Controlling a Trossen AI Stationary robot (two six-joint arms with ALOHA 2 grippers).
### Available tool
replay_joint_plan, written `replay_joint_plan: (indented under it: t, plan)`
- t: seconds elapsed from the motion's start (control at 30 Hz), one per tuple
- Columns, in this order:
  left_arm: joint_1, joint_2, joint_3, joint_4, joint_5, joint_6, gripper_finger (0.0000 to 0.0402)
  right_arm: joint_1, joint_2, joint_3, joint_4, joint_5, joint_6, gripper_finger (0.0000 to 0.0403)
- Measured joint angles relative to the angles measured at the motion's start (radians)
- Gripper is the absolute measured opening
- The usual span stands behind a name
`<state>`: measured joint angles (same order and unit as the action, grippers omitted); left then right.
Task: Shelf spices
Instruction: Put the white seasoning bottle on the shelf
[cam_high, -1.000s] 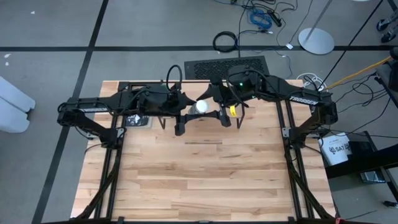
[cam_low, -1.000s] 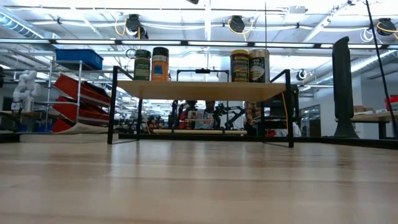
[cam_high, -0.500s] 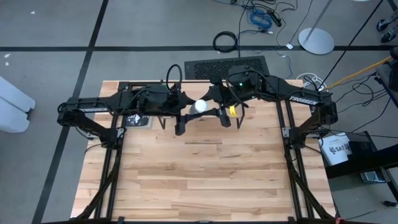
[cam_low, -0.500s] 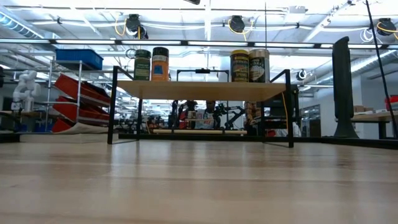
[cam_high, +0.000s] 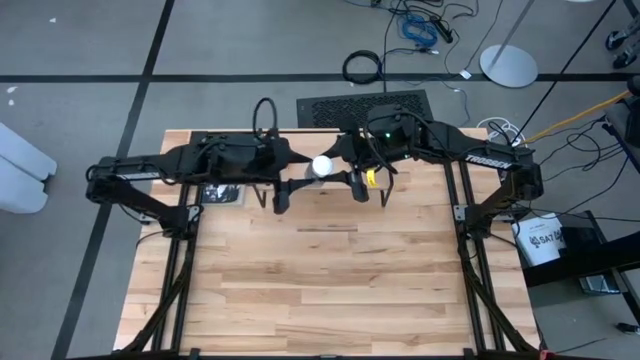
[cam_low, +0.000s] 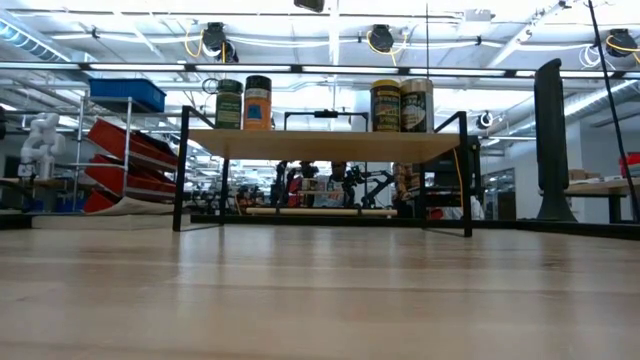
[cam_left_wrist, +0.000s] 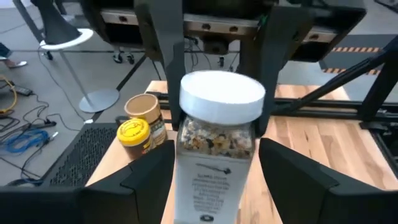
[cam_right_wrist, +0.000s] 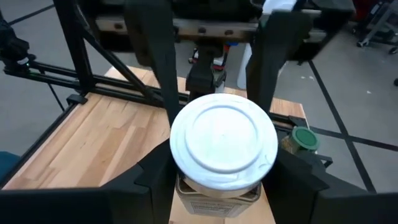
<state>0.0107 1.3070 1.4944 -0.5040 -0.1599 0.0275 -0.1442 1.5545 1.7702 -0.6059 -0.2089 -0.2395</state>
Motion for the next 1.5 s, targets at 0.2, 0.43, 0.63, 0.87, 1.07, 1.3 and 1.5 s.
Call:
replay_joint_plan:
  t: [0.2,0.43,0.63,0.87,1.07,1.3,1.5]
  plan:
    - [-0.024,-0.068,0.0,-0.066,-0.101,-0.022,0.0244,-0.01,0.001,0.0,0.028,-0.001,-0.007,0.0187]
    - [-0.103,-0.18,0.0,-0.06,-0.266,-0.022,0.0244,-0.06,0.005,0.0,0.064,-0.001,-0.009,0.0188]
    - [-0.162,-0.23,0.0,-0.052,-0.271,-0.023,0.0244,-0.123,0.052,0.0,0.163,-0.019,-0.008,0.0191]
    - [-0.184,-0.233,0.0,-0.072,-0.276,-0.022,0.0245,-0.195,0.148,0.0,0.189,-0.1,0.017,0.0191]
    - [-0.184,-0.229,0.0,-0.11,-0.276,-0.022,0.0244,-0.239,0.227,0.0,0.19,-0.137,0.016,0.0193]
    - [-0.184,-0.229,0.0,-0.14,-0.276,-0.022,0.0244,-0.267,0.262,0.0,0.159,-0.138,0.016,0.0194]
    - [-0.184,-0.23,0.0,-0.142,-0.276,-0.022,0.0245,-0.275,0.28,0.0,0.137,-0.138,0.009,0.0194]
